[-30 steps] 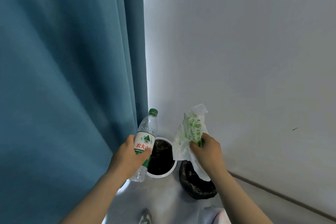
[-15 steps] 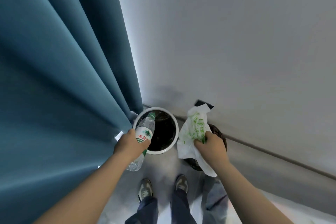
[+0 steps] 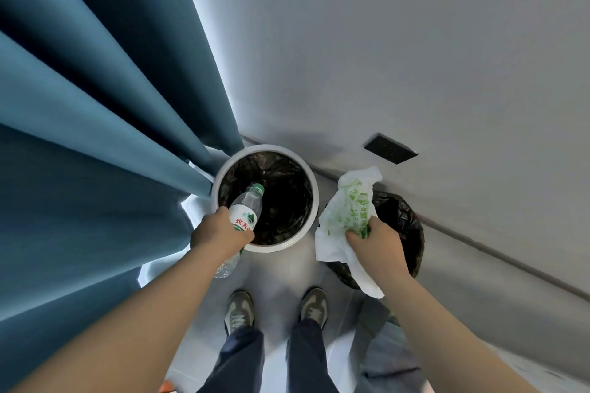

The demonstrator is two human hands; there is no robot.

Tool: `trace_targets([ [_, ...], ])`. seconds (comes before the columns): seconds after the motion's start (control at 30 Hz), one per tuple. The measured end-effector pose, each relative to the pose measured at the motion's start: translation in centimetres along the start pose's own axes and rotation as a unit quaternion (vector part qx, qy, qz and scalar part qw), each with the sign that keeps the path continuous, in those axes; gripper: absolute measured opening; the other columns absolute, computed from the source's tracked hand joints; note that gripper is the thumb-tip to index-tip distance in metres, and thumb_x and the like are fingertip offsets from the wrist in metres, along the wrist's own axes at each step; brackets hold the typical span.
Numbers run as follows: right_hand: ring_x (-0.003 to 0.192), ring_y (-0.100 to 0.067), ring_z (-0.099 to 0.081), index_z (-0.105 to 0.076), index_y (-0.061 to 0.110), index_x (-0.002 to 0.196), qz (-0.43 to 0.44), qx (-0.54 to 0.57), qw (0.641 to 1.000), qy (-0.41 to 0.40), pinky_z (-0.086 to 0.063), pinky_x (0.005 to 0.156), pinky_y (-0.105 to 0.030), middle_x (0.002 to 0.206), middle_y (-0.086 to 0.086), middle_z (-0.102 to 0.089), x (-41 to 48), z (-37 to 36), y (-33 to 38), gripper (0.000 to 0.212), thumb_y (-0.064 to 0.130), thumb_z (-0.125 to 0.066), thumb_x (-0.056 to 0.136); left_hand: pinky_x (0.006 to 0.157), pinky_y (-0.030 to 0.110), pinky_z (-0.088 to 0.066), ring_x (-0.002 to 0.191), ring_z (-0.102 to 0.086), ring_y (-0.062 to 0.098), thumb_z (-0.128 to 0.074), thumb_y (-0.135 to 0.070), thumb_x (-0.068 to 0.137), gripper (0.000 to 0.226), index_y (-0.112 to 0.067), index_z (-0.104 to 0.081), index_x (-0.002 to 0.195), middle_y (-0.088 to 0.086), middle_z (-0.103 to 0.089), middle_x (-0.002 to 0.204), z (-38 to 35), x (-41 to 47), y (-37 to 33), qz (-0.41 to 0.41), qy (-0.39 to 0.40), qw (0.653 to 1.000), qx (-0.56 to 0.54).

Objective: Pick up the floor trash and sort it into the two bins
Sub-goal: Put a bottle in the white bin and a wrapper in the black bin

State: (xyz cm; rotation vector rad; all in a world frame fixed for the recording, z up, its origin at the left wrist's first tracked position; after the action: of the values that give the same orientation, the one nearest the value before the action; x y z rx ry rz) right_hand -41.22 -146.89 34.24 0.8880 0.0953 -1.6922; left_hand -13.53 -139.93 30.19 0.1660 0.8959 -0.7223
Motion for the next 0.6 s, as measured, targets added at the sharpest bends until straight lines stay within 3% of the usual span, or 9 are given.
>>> trace_targets([
  [0.13,0.083,-0.025,-0.061,-0.057,0.008,0.094,-0.008,-0.005,1.0,0.005,-0.054,0.076,-0.043,0.086,-0.005,-0.064,1.9,-1.8,-1.5,0.02,0.026,-0.058,0.087,0.069,0.03,-0.044,0.085,-0.054,0.027,-0.068,-0.041,0.078,0.047,-0.012,-0.047,0.109,0.009,-0.06,0.108,-2.0,2.4,-0.1,0.006,-0.002,1.0,-0.001],
  [0.23,0.083,-0.025,-0.062,-0.058,0.008,0.094,-0.013,-0.009,1.0,0.007,-0.054,0.076,-0.044,0.086,-0.005,-0.065,2.7,-2.7,-2.3,0.019,0.026,-0.058,0.087,0.07,0.031,-0.043,0.092,-0.056,0.031,-0.067,-0.037,0.08,0.047,-0.01,-0.047,0.112,0.013,-0.057,0.112,-2.8,3.7,-0.5,-0.001,-0.018,1.0,-0.022],
  [0.43,0.083,-0.024,-0.062,-0.06,0.008,0.097,-0.025,0.0,1.0,0.009,-0.055,0.076,-0.043,0.089,-0.005,-0.066,3.8,-3.8,-3.6,0.021,0.025,-0.058,0.086,0.095,0.038,-0.043,0.115,-0.051,0.034,-0.065,-0.022,0.085,0.056,-0.007,-0.042,0.134,0.017,-0.043,0.134,-3.3,5.1,-1.4,-0.044,-0.049,0.996,-0.06],
  [0.6,0.083,-0.024,-0.062,-0.059,0.009,0.096,-0.036,0.0,0.999,0.01,-0.055,0.077,-0.042,0.088,-0.004,-0.065,4.1,-4.2,-4.5,0.019,0.025,-0.058,0.087,0.096,0.038,-0.045,0.115,-0.053,0.032,-0.063,-0.024,0.087,0.054,-0.01,-0.043,0.135,0.013,-0.046,0.134,-4.0,5.2,-1.6,-0.071,-0.03,0.996,-0.048],
])
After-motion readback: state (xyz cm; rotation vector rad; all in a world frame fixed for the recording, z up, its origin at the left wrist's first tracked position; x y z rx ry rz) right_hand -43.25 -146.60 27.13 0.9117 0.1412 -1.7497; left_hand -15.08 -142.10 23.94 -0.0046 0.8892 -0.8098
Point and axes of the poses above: each hand's wrist, its own x-axis towards the middle knuckle, its own z-axis out of the back of the hand, y = z × x, the point moved 5 cm from there along x, towards the middle knuckle
